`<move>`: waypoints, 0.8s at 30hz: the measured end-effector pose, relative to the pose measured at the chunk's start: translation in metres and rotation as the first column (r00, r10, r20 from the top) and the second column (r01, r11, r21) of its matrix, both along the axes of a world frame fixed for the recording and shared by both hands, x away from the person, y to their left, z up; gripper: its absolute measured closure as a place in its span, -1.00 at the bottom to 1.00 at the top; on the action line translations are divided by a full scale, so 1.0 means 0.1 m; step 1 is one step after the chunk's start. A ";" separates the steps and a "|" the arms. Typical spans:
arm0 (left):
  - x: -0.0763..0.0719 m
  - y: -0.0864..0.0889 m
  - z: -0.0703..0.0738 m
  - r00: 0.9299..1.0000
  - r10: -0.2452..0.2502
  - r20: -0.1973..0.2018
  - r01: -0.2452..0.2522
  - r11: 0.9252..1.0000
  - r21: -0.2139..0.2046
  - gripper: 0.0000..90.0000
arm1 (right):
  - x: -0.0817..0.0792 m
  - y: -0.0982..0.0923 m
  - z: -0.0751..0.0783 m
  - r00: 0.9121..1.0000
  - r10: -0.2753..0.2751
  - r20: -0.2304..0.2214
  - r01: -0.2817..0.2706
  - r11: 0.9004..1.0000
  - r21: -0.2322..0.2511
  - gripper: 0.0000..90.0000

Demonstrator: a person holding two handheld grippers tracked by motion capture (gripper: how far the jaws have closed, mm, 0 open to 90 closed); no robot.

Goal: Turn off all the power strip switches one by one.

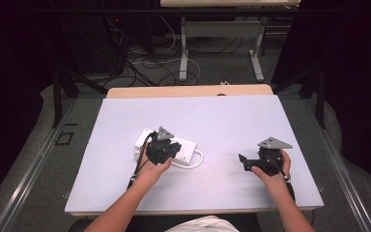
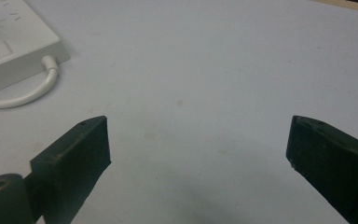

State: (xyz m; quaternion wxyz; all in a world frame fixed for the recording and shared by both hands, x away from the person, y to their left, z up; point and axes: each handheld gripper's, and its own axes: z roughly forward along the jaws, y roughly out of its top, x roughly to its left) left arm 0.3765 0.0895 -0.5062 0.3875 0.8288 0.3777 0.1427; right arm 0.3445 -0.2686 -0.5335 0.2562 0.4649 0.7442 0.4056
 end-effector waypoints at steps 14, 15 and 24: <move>0.03 -0.18 -0.11 0.999 -0.023 -0.038 0.024 0.999 0.022 1.00 | 0.00 -0.02 0.00 1.000 0.000 -0.001 0.000 1.000 0.005 -0.88; 0.03 -0.18 -0.11 0.999 -0.023 -0.038 0.024 0.999 0.022 1.00 | 0.00 -0.03 0.00 1.000 -0.002 -0.002 0.002 1.000 0.003 -0.88; 0.05 -0.23 -0.18 0.998 -0.031 -0.055 0.033 0.999 0.040 1.00 | 0.00 -0.03 0.00 1.000 0.001 -0.007 -0.001 1.000 0.006 -0.87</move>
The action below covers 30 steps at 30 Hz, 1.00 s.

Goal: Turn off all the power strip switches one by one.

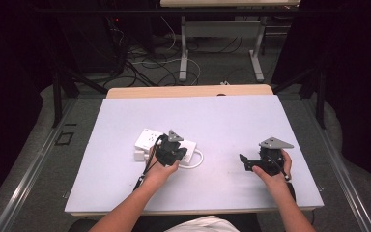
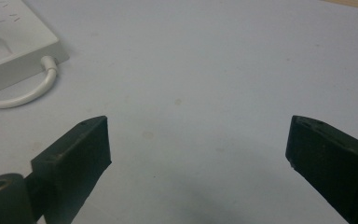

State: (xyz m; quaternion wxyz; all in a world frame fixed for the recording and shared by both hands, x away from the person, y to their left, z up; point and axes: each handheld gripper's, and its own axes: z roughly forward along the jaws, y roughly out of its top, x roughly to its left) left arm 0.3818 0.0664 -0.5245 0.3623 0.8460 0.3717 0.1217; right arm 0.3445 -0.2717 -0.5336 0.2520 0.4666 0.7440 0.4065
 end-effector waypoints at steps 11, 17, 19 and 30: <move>0.04 -0.06 -0.06 1.000 0.003 -0.017 -0.002 1.000 0.021 1.00 | 0.00 0.00 -0.01 1.000 0.002 -0.003 -0.002 1.000 0.008 -0.87; 0.05 -0.06 -0.06 0.999 0.009 -0.034 -0.008 0.999 0.036 1.00 | 0.00 -0.01 -0.01 1.000 -0.006 -0.012 0.006 1.000 0.014 -0.87; 0.05 -0.06 -0.06 1.000 0.006 -0.026 -0.005 0.999 0.038 1.00 | 0.00 -0.01 0.00 1.000 -0.006 -0.011 0.006 1.000 0.014 -0.87; 0.04 -0.13 -0.05 1.000 0.018 -0.023 -0.016 0.996 0.083 1.00 | 0.00 0.00 0.00 1.000 -0.002 -0.010 0.002 1.000 0.013 -0.87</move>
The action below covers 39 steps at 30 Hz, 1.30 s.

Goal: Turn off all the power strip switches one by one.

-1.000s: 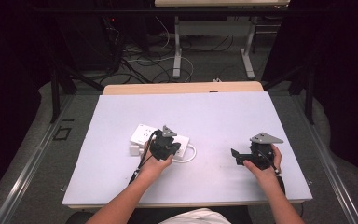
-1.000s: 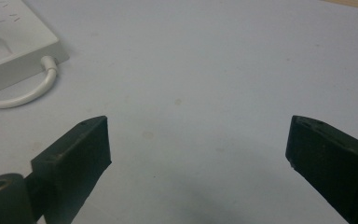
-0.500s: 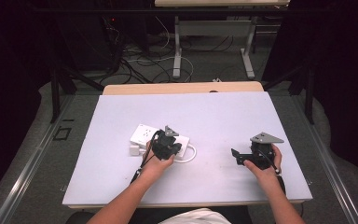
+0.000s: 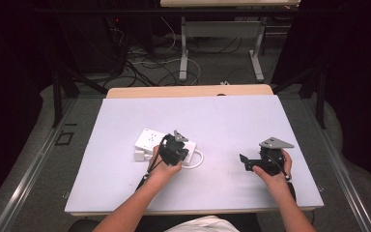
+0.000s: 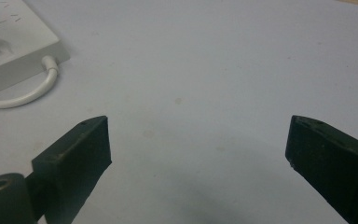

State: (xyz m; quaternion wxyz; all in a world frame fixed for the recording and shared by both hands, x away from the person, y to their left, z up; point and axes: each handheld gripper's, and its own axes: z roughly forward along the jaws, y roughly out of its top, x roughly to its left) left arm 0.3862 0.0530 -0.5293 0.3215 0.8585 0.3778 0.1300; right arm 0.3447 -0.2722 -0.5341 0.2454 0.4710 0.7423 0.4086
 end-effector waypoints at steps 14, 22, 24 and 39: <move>0.02 0.02 0.01 1.000 0.024 0.001 -0.024 1.000 -0.017 1.00 | 0.00 -0.02 0.01 1.000 0.000 0.001 0.000 1.000 -0.003 -0.87; 0.03 0.05 0.04 0.999 0.032 -0.016 -0.032 0.999 -0.011 1.00 | 0.01 -0.04 0.00 1.000 0.000 0.009 0.000 1.000 -0.001 -0.87; 0.03 0.05 0.04 0.999 0.033 -0.013 -0.033 0.999 -0.015 1.00 | 0.01 -0.03 0.00 1.000 -0.001 0.007 0.001 1.000 0.002 -0.87; 0.06 0.23 0.13 0.998 0.063 -0.018 -0.064 0.997 -0.036 1.00 | 0.01 -0.03 0.00 1.000 0.001 0.007 -0.001 1.000 0.000 -0.86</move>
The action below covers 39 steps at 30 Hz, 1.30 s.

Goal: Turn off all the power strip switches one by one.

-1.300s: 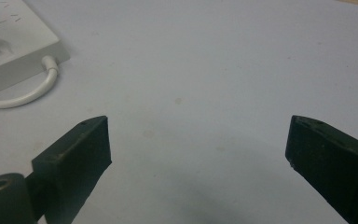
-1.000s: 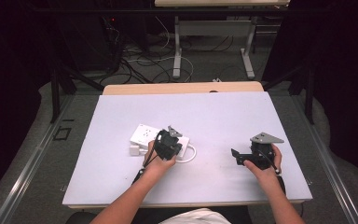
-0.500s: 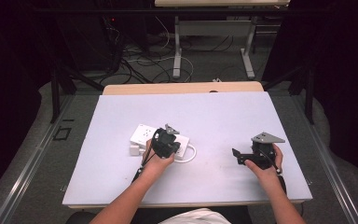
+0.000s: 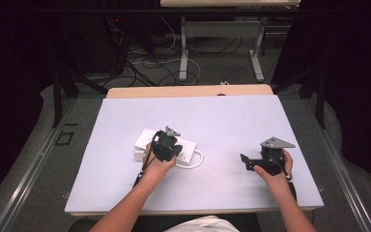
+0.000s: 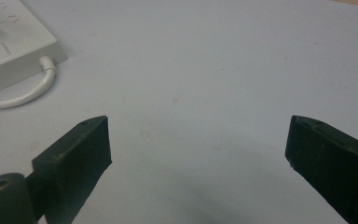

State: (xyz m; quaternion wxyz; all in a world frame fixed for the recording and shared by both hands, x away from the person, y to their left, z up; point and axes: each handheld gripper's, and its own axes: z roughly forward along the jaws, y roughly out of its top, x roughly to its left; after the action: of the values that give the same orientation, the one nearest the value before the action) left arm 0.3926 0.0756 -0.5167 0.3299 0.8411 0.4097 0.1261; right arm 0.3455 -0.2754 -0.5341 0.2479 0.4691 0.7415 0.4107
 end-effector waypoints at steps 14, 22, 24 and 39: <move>0.06 0.18 0.05 0.999 0.039 -0.016 -0.040 0.999 -0.019 1.00 | 0.00 0.00 0.00 1.000 -0.002 -0.004 0.002 1.000 -0.003 -0.86; 0.06 0.29 0.05 0.996 0.079 -0.037 -0.080 0.997 -0.007 1.00 | 0.00 0.00 0.00 1.000 -0.001 -0.006 0.001 1.000 -0.001 -0.86; 0.06 0.30 0.04 0.995 0.088 -0.041 -0.089 0.996 -0.014 1.00 | 0.00 0.00 0.00 1.000 0.001 -0.006 -0.001 1.000 -0.001 -0.86; 0.11 0.38 -0.04 0.988 0.129 -0.089 -0.129 0.992 0.001 1.00 | 0.00 -0.01 -0.01 1.000 0.000 -0.008 0.000 1.000 0.005 -0.85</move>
State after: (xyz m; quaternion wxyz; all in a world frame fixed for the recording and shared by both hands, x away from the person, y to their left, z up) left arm 0.4034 0.1141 -0.5205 0.3045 0.8168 0.4778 0.1089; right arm 0.3456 -0.2759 -0.5348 0.2438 0.4715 0.7413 0.4108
